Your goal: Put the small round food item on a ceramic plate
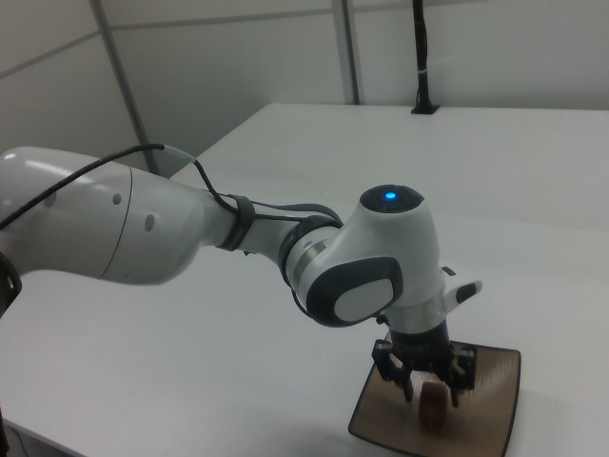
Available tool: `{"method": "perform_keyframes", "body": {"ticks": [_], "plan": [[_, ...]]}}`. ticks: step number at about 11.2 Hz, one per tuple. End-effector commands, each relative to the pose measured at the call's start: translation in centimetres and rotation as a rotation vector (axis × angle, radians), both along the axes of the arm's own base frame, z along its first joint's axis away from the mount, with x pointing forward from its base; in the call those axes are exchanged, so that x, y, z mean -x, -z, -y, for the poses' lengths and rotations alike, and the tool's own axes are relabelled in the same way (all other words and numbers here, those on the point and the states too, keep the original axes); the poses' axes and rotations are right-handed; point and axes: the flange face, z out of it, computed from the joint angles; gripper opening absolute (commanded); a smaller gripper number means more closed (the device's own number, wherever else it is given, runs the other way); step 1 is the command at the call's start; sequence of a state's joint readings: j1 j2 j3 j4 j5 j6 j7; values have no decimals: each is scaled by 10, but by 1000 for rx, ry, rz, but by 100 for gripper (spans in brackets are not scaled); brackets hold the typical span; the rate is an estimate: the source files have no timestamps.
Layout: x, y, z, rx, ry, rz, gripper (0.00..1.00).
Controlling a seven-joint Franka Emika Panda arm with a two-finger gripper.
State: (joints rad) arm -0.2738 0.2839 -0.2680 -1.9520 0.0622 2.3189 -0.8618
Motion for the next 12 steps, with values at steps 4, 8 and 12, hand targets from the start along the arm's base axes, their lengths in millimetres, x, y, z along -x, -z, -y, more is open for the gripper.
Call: {"method": "perform_keyframes", "body": {"ticks": [4,8,12], "plan": [[-20,-93,-48,-60,86,23,100],[-31,-214,-137,-124,297,56,100],[-6,-271,-230,-176,277,10,100]]}}
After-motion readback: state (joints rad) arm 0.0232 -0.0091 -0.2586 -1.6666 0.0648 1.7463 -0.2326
